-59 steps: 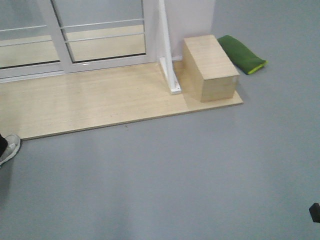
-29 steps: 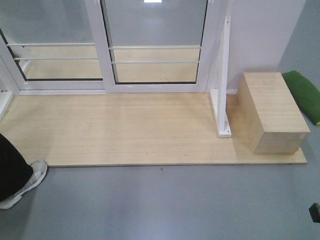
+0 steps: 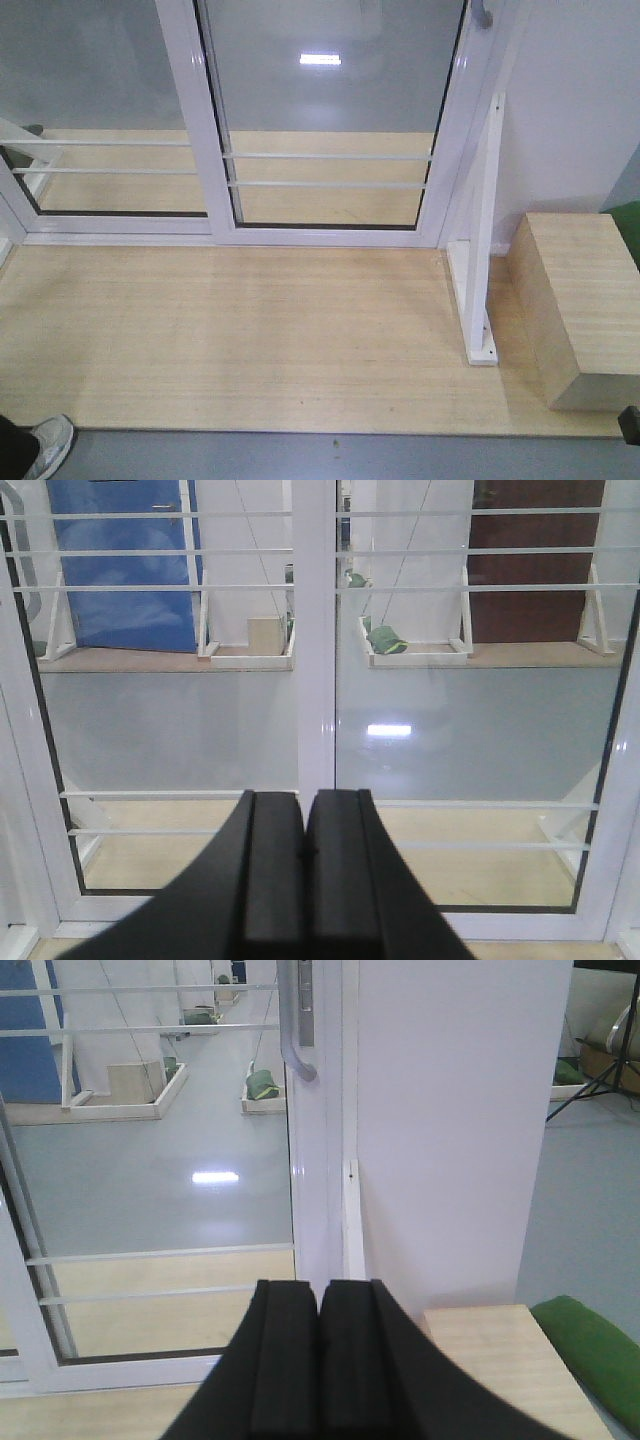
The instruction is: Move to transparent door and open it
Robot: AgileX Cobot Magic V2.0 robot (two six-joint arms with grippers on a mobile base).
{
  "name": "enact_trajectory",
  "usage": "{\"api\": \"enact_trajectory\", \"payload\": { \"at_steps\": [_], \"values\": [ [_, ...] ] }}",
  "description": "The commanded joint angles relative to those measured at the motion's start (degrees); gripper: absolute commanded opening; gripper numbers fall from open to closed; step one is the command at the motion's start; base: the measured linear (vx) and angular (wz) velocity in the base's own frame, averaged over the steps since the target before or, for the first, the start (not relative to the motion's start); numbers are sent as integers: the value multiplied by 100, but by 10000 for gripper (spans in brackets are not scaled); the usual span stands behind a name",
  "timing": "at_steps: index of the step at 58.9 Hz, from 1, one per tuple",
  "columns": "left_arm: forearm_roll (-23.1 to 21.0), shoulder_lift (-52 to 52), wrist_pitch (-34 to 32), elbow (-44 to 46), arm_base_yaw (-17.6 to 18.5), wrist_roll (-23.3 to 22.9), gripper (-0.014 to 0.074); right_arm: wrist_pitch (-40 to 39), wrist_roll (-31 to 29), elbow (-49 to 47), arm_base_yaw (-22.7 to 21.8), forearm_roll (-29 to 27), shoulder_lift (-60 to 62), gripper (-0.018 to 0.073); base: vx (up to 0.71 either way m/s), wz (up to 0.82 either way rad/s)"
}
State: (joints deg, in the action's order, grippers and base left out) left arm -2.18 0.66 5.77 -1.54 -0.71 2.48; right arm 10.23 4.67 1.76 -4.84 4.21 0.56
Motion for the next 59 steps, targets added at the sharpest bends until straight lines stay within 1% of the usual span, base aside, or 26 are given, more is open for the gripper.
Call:
{"api": "enact_trajectory", "payload": {
  "at_steps": [1,28,59],
  "values": [
    [-41,62,-487,-176,16,-6,-6,-455,-41,71,-23,38,77,-8,52,4],
    [-41,62,-487,-176,16,-6,-6,-455,-41,71,-23,38,77,-8,45,-2],
    [-41,62,-487,-176,16,-6,-6,-481,-41,71,-23,38,77,-8,28,-4]
  ]
}}
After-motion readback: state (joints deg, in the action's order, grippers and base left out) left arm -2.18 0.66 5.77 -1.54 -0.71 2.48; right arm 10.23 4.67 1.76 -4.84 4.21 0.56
